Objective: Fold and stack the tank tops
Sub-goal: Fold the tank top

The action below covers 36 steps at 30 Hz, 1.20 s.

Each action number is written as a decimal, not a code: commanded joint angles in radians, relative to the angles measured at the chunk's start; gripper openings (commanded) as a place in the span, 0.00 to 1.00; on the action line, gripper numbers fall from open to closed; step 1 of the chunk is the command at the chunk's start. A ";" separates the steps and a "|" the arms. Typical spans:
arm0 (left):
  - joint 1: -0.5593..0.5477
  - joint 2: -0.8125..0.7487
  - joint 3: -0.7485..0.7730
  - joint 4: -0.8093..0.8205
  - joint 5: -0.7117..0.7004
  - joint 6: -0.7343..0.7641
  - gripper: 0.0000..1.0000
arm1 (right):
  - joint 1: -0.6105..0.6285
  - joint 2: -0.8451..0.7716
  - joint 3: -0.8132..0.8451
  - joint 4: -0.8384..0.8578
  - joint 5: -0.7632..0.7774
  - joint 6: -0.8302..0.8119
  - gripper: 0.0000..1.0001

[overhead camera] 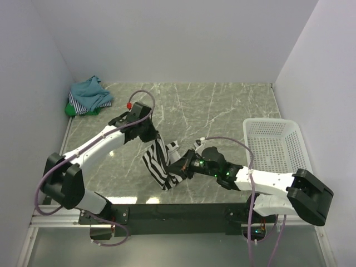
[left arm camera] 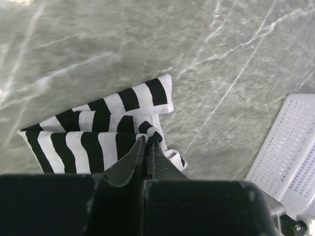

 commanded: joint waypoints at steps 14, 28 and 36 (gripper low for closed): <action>-0.058 0.268 0.214 0.191 -0.102 -0.024 0.01 | -0.088 -0.214 -0.119 -0.007 -0.137 -0.026 0.53; -0.062 0.425 0.288 0.298 0.032 0.091 0.28 | -0.109 -0.253 0.229 -0.876 0.590 -0.510 0.57; -0.033 0.385 0.401 0.254 0.044 0.151 0.50 | -0.161 0.042 0.372 -0.833 0.644 -0.774 0.57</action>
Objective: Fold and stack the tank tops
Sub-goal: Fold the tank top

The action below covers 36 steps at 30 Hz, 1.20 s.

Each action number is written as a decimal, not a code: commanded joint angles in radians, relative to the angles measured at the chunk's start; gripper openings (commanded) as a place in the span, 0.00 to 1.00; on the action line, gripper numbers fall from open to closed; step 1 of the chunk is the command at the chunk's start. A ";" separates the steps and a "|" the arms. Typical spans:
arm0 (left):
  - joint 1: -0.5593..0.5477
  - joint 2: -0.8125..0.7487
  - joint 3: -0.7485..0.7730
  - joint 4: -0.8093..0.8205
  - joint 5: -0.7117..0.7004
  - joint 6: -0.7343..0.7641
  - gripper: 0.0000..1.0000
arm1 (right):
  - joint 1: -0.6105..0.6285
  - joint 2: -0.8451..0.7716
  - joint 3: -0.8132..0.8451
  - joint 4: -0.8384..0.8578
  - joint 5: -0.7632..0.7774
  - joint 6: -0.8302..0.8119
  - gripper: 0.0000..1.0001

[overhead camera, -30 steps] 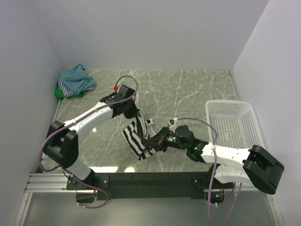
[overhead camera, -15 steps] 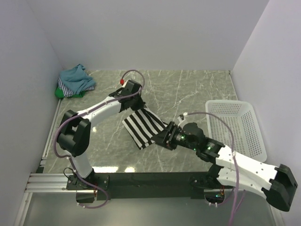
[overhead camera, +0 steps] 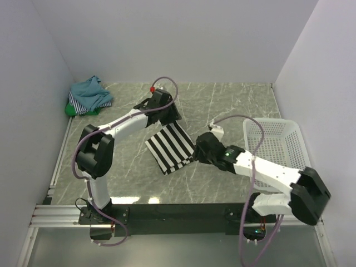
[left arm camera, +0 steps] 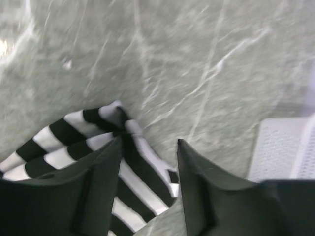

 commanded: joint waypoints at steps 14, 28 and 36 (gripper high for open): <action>0.078 -0.261 -0.150 0.005 0.080 0.024 0.57 | 0.001 0.173 0.134 0.057 -0.024 -0.324 0.51; 0.108 -0.308 -0.252 0.067 0.125 0.013 0.57 | 0.066 0.274 0.262 -0.040 0.185 -0.371 0.54; 0.089 -0.049 0.046 -0.128 -0.001 0.090 0.58 | -0.034 0.271 0.243 0.028 0.047 -0.449 0.59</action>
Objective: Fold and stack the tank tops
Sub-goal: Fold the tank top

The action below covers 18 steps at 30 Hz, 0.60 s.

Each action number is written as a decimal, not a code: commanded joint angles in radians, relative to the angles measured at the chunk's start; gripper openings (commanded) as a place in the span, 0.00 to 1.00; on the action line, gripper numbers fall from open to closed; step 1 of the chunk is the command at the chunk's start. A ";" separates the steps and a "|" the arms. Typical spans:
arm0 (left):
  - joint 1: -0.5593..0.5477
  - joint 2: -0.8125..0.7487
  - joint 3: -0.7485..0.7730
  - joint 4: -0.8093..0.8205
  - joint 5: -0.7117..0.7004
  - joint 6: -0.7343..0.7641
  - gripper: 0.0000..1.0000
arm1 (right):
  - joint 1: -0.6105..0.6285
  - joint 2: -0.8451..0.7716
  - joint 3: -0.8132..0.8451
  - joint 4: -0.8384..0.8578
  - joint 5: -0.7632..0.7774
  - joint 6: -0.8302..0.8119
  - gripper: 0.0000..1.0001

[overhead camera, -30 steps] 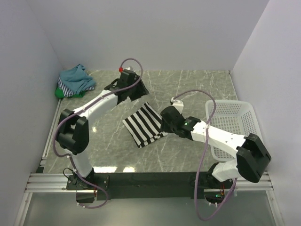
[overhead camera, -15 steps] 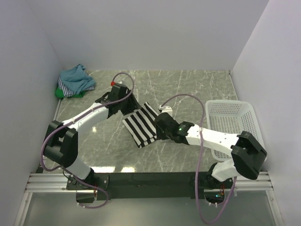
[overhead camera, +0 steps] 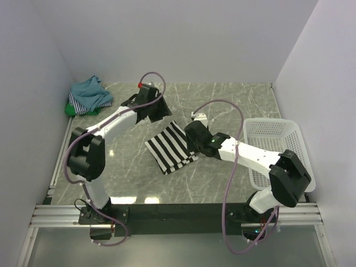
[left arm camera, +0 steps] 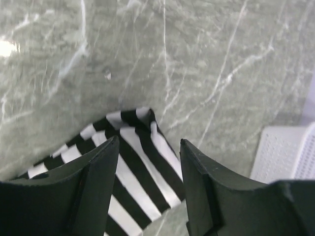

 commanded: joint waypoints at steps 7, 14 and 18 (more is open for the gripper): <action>-0.081 0.139 0.182 -0.171 -0.166 -0.029 0.59 | -0.064 -0.013 -0.040 0.099 -0.129 -0.113 0.63; -0.127 0.153 0.187 -0.214 -0.269 -0.167 0.60 | -0.098 0.013 -0.045 0.153 -0.201 -0.145 0.66; -0.133 0.168 0.205 -0.224 -0.285 -0.216 0.61 | -0.130 0.035 -0.037 0.164 -0.235 -0.171 0.66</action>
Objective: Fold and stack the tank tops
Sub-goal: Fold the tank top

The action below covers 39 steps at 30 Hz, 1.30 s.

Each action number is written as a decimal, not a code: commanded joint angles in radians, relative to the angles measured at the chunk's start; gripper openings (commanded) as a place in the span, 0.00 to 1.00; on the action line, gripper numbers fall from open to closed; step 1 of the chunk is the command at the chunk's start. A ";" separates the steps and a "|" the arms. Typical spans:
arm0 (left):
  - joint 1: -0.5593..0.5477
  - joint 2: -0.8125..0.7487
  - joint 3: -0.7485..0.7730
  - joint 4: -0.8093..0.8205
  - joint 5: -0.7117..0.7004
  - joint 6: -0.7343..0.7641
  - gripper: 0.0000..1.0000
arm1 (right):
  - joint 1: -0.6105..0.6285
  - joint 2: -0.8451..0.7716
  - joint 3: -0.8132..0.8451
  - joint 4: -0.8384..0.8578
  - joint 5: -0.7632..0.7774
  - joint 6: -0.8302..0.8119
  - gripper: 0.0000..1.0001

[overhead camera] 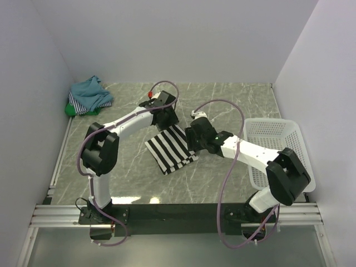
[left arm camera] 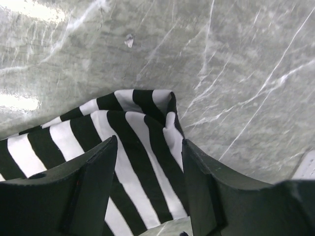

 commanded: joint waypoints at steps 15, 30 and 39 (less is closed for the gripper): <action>-0.029 0.094 0.148 -0.045 -0.075 -0.124 0.53 | -0.059 0.103 0.006 0.077 -0.112 -0.090 0.64; -0.040 0.133 0.182 -0.068 -0.095 -0.139 0.27 | -0.071 0.143 0.000 0.112 -0.171 -0.082 0.49; -0.042 0.143 0.180 -0.059 -0.091 -0.125 0.01 | -0.069 0.146 0.009 0.105 -0.184 -0.076 0.12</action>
